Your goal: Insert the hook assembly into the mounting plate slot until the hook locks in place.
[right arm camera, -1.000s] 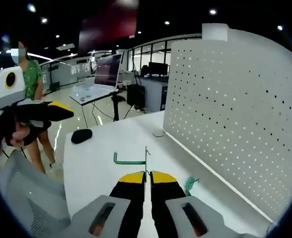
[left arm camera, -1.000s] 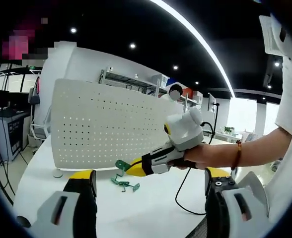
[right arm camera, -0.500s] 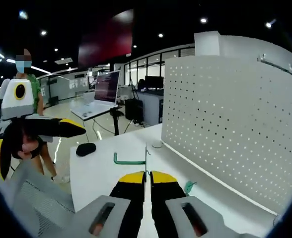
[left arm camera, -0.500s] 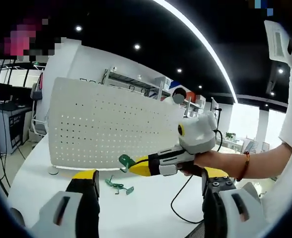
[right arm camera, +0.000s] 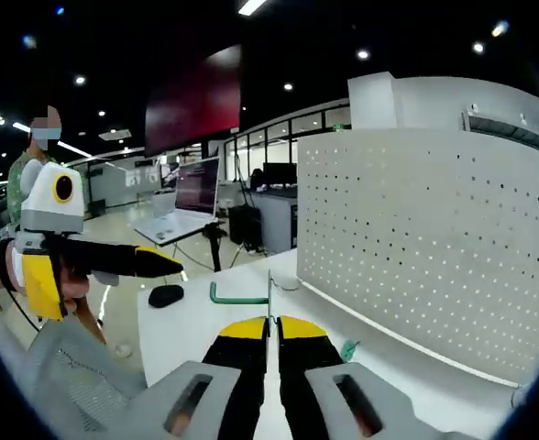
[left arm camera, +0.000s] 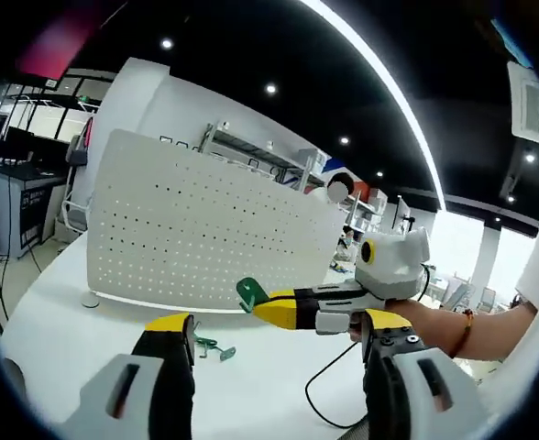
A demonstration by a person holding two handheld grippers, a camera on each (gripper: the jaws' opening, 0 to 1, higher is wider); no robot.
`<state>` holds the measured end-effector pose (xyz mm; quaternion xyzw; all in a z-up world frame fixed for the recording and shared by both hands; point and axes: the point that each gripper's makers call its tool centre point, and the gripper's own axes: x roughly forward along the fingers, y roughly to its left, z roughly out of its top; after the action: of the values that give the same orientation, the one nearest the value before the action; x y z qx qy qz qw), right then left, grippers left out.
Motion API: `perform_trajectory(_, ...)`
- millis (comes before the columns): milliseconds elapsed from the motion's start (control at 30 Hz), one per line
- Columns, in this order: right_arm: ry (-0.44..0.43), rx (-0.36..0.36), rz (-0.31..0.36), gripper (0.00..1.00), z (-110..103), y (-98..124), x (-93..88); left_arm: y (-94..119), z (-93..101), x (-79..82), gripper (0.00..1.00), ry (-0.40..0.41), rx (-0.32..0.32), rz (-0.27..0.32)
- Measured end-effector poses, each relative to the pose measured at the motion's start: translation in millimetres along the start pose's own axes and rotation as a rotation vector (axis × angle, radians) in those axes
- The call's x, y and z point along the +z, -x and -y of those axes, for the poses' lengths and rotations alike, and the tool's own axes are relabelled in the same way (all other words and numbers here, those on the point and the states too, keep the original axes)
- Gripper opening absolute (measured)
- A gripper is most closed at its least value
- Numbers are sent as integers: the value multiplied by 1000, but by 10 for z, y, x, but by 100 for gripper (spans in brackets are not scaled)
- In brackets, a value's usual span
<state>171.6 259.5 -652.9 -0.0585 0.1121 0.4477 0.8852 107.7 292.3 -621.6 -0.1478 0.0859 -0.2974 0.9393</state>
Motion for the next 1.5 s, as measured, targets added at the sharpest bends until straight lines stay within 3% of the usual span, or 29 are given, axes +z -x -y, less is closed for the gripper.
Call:
perform_trajectory(400,0,-18,60,2,29,186,75,-159,73,-32,62,86,-3,7)
perform_trajectory(767,0,7,118,2,-20,248,152,-273,109,31,34,155,-21,27)
perform_trajectory(900,4,16,130,2,-27,251,166,-303,84,31,32,167,-13,29)
perform_trajectory(1333,-23,53,170,2,-142,264,232,-328,92,72,5,241,-24,47)
perform_trajectory(1500,-32,48,175,2,-133,268,240,-341,89,80,5,250,-23,63)
